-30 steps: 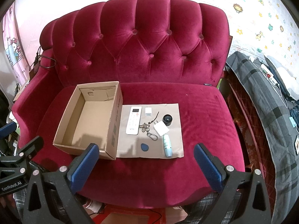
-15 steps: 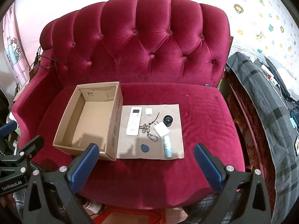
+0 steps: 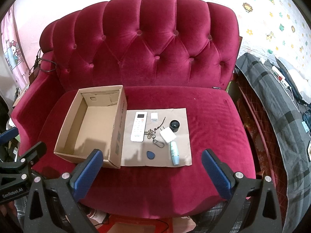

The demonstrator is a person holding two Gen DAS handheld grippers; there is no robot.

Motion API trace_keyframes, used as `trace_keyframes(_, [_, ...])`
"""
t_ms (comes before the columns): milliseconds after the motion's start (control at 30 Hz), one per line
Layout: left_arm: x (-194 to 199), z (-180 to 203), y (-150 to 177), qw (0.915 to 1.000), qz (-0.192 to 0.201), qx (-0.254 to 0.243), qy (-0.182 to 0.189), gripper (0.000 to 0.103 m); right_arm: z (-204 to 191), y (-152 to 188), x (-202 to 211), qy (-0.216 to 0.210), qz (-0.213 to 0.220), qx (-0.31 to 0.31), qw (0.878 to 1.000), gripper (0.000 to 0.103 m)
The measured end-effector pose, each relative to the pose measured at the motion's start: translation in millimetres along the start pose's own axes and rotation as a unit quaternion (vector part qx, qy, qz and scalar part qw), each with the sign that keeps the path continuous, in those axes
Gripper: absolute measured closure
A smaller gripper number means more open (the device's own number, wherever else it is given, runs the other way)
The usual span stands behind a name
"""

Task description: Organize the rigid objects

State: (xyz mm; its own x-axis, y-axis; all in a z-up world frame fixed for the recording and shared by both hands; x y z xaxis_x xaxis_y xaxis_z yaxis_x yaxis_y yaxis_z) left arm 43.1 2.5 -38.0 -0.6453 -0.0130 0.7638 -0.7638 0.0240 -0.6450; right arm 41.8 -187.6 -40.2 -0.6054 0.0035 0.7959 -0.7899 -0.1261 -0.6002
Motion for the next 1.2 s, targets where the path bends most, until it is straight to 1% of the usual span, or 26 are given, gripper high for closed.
trace_keyframes(167, [-3,1,-2,1.0,0.001,-0.001,0.004,0.0,0,-2,-3,0.0,0.0,-0.001,1.0,0.0])
trace_keyframes(467, [-22,-1,-9,0.9998,-0.005,0.004,0.016,0.0,0,-6,-8,0.001,-0.001,0.0,1.0,0.0])
trace_keyframes(733, [-42,-12,-19,0.9998,-0.004,0.003,0.022,0.0,9,-16,-30,0.007,-0.005,-0.01,1.0,0.0])
trace_keyframes(833, [-58,-22,-26,0.9998,-0.006,-0.002,0.02,0.0,12,-18,-39,0.013,-0.009,-0.011,1.0,0.0])
trace_keyframes(1000, [-95,-45,-35,0.9999,-0.012,-0.005,0.003,0.0,16,-21,-56,0.023,-0.02,-0.012,0.999,0.0])
trace_keyframes(1200, [-146,-74,-40,0.9993,-0.036,0.006,-0.009,0.0,18,-20,-79,0.033,-0.038,-0.01,0.999,0.0])
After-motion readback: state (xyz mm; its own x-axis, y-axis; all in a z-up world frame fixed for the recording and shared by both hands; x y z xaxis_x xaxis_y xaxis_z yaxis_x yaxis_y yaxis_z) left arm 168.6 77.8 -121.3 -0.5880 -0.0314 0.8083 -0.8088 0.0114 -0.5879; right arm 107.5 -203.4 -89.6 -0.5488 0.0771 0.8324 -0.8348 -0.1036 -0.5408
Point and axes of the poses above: each gripper's, at about its wrist camera, not at the fingertips, and x roughly against the way its jaws point, z to its right, y to its underside, the point moved 6 cm from there along -x, roughly the way its jaws point, and after that the axes turned 6 degrees about x, right-handed, at the moved point
